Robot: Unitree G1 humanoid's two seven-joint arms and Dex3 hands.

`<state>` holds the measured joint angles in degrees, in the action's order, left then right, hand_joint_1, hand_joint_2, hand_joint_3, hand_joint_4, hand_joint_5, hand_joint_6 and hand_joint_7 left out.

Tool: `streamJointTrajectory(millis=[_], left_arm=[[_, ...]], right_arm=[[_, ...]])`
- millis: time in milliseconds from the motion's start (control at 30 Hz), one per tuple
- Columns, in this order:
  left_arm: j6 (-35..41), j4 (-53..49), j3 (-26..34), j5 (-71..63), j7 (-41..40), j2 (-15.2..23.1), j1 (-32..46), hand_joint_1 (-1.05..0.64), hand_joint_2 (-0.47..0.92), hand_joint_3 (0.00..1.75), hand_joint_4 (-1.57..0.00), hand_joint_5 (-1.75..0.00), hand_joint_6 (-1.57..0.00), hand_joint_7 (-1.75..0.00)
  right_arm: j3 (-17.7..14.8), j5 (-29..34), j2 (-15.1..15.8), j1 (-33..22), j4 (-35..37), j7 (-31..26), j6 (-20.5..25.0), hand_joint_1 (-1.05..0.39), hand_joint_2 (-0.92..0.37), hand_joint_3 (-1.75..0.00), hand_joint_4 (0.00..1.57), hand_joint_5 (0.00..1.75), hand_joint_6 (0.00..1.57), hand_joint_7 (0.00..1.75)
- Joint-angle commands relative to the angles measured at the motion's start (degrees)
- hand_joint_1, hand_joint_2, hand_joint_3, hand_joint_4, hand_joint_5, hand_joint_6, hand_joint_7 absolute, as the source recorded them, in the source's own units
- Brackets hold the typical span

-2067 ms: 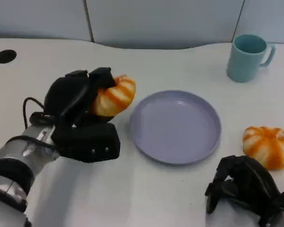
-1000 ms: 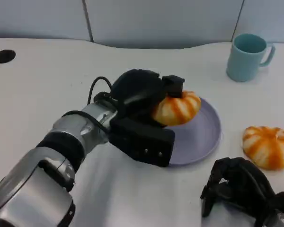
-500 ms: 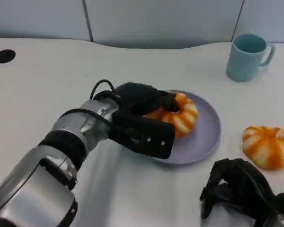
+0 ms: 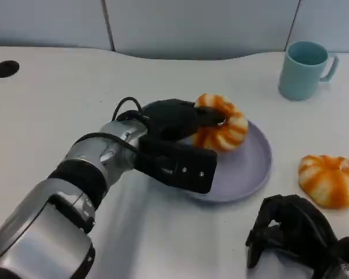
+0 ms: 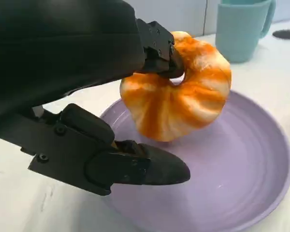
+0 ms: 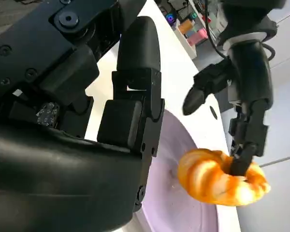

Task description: Grasp the bread from the table and place it into the plate.

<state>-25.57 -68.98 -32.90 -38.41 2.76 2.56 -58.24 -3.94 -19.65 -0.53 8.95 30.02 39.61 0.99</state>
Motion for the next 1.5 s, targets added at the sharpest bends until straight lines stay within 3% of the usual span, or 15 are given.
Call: streamJointTrajectory(millis=[33,133,200,300,367,500,733,767,833,1233,1433,1500], left_arm=[[-2.00,0.84,1.70,2.15,1.11,1.56,0.12,-0.81,0.92,0.38,0.00,-0.91,-0.10,-0.75],[-2.77,0.86,2.07,2.44,0.59,1.72,0.31,-0.81,0.92,0.38,0.00,-1.04,-0.14,-0.85],[-2.82,0.88,2.15,2.37,0.15,1.68,0.34,-0.81,0.92,0.38,0.00,-1.27,-0.15,-1.11],[-1.70,0.92,2.05,2.13,0.29,1.38,0.19,-0.81,0.92,0.36,0.00,-1.50,-0.15,-1.30],[-1.14,0.86,2.02,2.14,0.66,1.23,0.14,-0.80,0.92,0.35,0.00,-1.44,-0.21,-1.27],[0.25,0.83,2.07,2.39,1.84,0.81,0.15,-0.77,0.92,0.28,0.00,-1.24,-0.37,-1.01],[0.86,0.83,2.42,3.20,4.36,0.37,0.44,-0.78,0.92,0.26,0.00,-0.85,-0.52,-0.91],[0.74,0.83,2.47,3.33,4.37,0.33,0.52,-0.78,0.92,0.26,0.00,-0.71,-0.53,-0.94],[0.61,0.82,2.46,3.51,4.37,0.31,0.60,-0.78,0.92,0.27,0.00,-0.63,-0.54,-0.95],[1.02,1.01,3.34,4.16,6.00,0.30,0.59,-0.81,0.92,0.30,0.00,-0.54,-0.51,-1.08],[-0.11,1.13,4.82,6.15,6.53,0.39,1.39,-0.81,0.92,0.31,0.00,-0.69,-0.53,-1.24],[-0.96,1.26,5.90,7.51,6.93,0.50,1.90,-0.80,0.92,0.31,0.00,-0.70,-0.43,-1.19]], right_arm=[[-0.75,-0.26,0.92,-0.59,1.81,-0.01,0.52,-1.05,-0.51,0.00,1.57,0.72,1.57,0.50],[-0.73,-0.20,0.95,-0.47,2.08,-0.08,0.38,-1.05,-0.51,0.00,1.57,0.72,1.57,0.50],[-0.64,-0.14,1.03,-0.34,2.33,0.00,0.19,-1.05,-0.52,0.00,1.57,0.72,1.57,0.50],[-0.53,-0.05,0.97,-0.16,3.02,0.35,-0.85,-1.05,-0.52,0.00,1.57,0.72,1.57,0.49],[-0.38,0.09,0.95,-0.20,3.04,0.18,-1.10,-1.05,-0.52,0.00,1.57,0.72,1.57,0.49],[-0.20,0.18,0.94,-0.36,2.71,-0.18,-0.90,-1.05,-0.52,0.00,1.57,0.73,1.57,0.50],[-0.24,0.07,0.98,-0.41,2.40,-0.28,-0.47,-1.05,-0.51,0.00,1.57,0.73,1.57,0.51],[-0.22,0.12,1.01,-0.44,2.40,-0.26,-0.57,-1.05,-0.52,0.00,1.57,0.73,1.57,0.51],[-0.20,0.18,1.03,-0.48,2.40,-0.24,-0.67,-1.05,-0.52,0.00,1.57,0.73,1.57,0.52],[-0.40,-0.29,0.87,-0.44,2.27,-0.29,-0.32,-1.05,-0.52,0.00,1.57,0.73,1.57,0.50],[-0.42,-0.44,1.02,-0.70,1.97,-0.17,0.05,-1.05,-0.52,0.00,1.57,0.72,1.57,0.49],[-0.39,-0.25,1.04,-0.65,2.15,-0.14,-0.43,-1.05,-0.52,0.00,1.57,0.72,1.57,0.49]])
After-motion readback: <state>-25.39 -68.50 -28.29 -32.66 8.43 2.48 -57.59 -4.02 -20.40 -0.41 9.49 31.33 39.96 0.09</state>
